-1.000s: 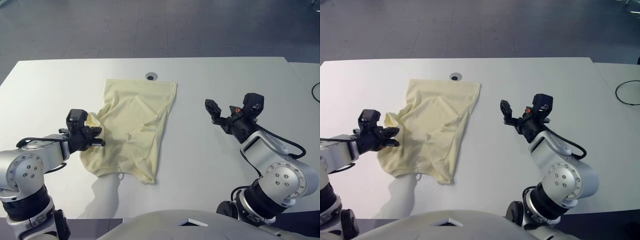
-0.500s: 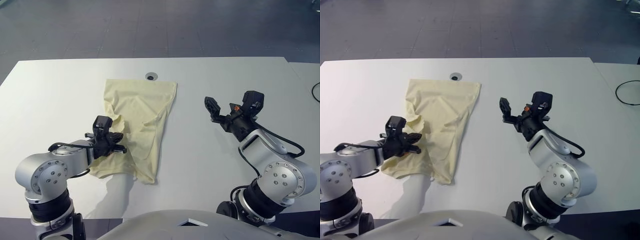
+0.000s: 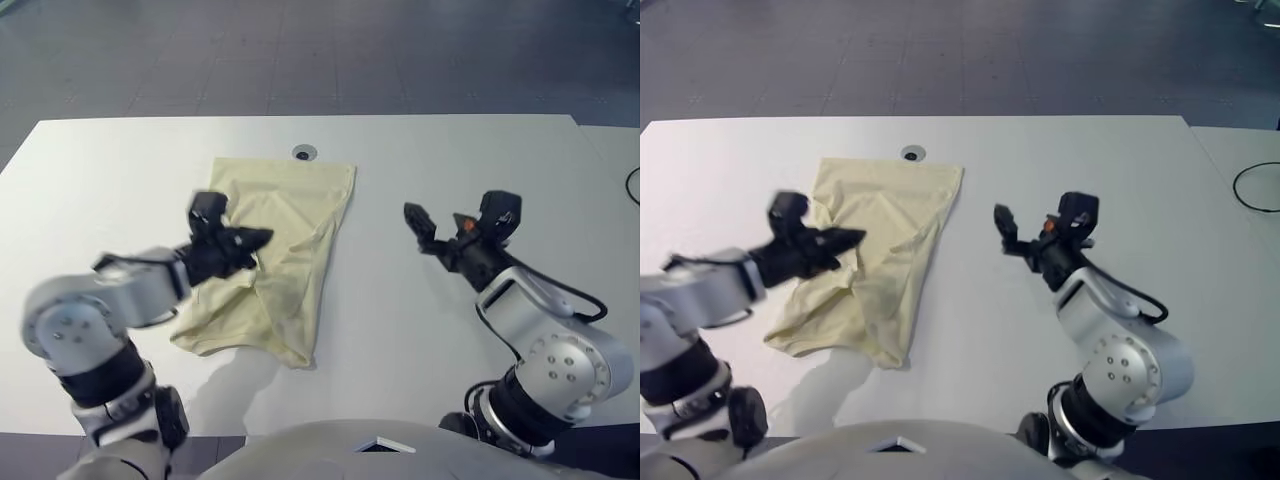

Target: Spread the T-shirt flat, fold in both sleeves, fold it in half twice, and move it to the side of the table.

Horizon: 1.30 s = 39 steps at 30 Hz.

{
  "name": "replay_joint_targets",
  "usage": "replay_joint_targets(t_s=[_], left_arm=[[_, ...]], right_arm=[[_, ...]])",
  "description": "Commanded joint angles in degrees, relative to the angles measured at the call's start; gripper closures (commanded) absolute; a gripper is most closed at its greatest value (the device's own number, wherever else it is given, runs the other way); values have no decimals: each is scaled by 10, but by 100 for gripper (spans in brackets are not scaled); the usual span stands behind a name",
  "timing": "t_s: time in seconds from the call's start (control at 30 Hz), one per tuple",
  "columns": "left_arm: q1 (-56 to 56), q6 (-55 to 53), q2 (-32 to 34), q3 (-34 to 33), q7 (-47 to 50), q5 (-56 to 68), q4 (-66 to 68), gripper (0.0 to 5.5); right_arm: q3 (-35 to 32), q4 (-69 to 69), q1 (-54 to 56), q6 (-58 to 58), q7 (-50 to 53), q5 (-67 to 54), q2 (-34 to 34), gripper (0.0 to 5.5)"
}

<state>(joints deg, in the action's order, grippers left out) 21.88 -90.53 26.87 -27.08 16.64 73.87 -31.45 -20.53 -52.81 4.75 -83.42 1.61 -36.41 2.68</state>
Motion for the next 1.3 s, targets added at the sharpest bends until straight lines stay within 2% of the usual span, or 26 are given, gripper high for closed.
replay_joint_targets(t_s=[0.03, 0.1, 0.17, 0.23, 0.3, 0.4, 0.5, 0.6, 0.7, 0.87, 0.97, 1.1, 1.3], left_arm=[[-43, 187, 207, 103, -230, -176, -7, 276], [-109, 335, 275, 127, -387, -272, 43, 245], [-182, 523, 334, 146, -528, -385, 113, 211], [-248, 690, 366, 153, -635, -468, 186, 175], [-289, 805, 381, 164, -692, -520, 247, 147], [-318, 937, 400, 196, -752, -576, 308, 102], [-308, 1087, 423, 240, -787, -642, 391, 56], [-294, 1266, 459, 295, -780, -745, 486, 11], [-267, 1417, 471, 330, -744, -836, 538, 11], [-206, 1612, 467, 348, -662, -986, 598, 11], [-200, 1728, 459, 340, -674, -1028, 615, 11], [-207, 1821, 436, 340, -678, -1016, 614, 11], [-225, 1830, 411, 344, -608, -1006, 559, 11]], right_arm=[[56, -38, -31, 13, -109, -27, -183, 10], [106, -34, -47, 75, -184, 0, -306, 10], [186, -16, -70, 184, -270, 72, -437, 10], [268, 20, -91, 305, -344, 161, -539, 10], [330, 56, -101, 395, -398, 226, -592, 10], [409, 108, -99, 519, -445, 326, -636, 10], [435, 135, -100, 568, -453, 364, -639, 10], [434, 141, -112, 583, -446, 373, -635, 10], [440, 145, -122, 596, -442, 385, -632, 10], [444, 155, -134, 617, -439, 402, -627, 10], [445, 162, -133, 621, -434, 412, -618, 10], [442, 169, -123, 613, -424, 422, -595, 10], [439, 172, -124, 608, -418, 438, -576, 10]])
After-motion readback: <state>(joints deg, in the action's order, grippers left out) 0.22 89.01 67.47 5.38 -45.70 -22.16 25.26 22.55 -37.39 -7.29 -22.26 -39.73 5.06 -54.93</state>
